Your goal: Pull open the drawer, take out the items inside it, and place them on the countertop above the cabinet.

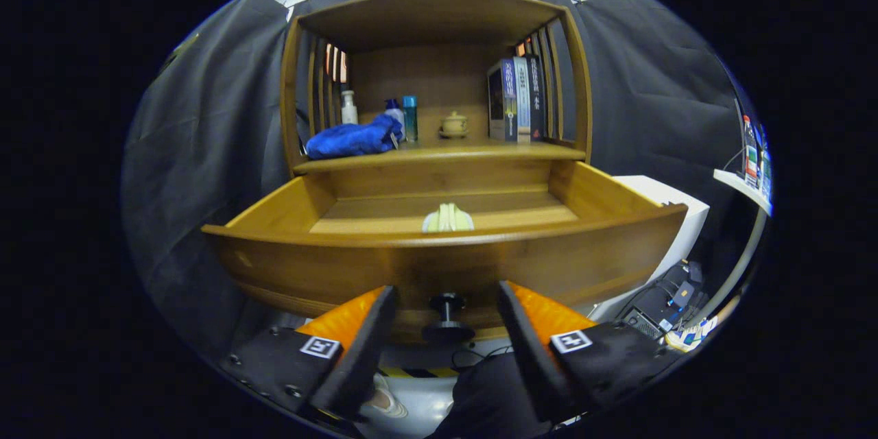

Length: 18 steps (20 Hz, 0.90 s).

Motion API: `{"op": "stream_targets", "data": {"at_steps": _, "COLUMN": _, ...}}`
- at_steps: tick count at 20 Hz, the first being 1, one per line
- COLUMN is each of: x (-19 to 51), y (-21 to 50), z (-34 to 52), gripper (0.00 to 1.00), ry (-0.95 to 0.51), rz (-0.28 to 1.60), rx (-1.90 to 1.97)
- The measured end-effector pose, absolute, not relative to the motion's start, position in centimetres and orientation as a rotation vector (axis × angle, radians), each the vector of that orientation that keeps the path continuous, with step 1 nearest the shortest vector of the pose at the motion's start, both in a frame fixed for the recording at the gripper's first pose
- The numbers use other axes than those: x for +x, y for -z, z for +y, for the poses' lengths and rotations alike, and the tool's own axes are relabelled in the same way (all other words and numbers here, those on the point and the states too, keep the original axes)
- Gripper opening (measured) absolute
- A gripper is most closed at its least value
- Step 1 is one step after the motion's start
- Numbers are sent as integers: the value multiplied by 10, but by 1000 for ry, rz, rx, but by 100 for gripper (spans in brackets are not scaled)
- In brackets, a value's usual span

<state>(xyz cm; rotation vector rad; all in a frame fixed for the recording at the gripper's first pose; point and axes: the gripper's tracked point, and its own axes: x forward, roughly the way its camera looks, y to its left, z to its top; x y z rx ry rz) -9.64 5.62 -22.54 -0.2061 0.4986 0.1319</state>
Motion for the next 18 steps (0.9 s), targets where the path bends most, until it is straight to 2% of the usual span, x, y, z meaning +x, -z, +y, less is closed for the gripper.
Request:
{"op": "stream_targets", "data": {"at_steps": 3, "x": -89, "y": 188, "z": 67, "gripper": 100, "ry": -143, "rz": 457, "rx": -222}}
{"op": "stream_targets", "data": {"at_steps": 6, "x": -67, "y": 166, "z": 70, "gripper": 100, "ry": -108, "rz": 441, "rx": -241}}
{"op": "stream_targets", "data": {"at_steps": 9, "x": -48, "y": 167, "z": 72, "gripper": 100, "ry": -54, "rz": 530, "rx": -192}}
{"op": "stream_targets", "data": {"at_steps": 12, "x": -10, "y": 163, "z": 79, "gripper": 100, "ry": -64, "rz": 532, "rx": -187}}
{"op": "stream_targets", "data": {"at_steps": 18, "x": 38, "y": 197, "z": 79, "gripper": 100, "ry": -64, "rz": 708, "rx": -196}}
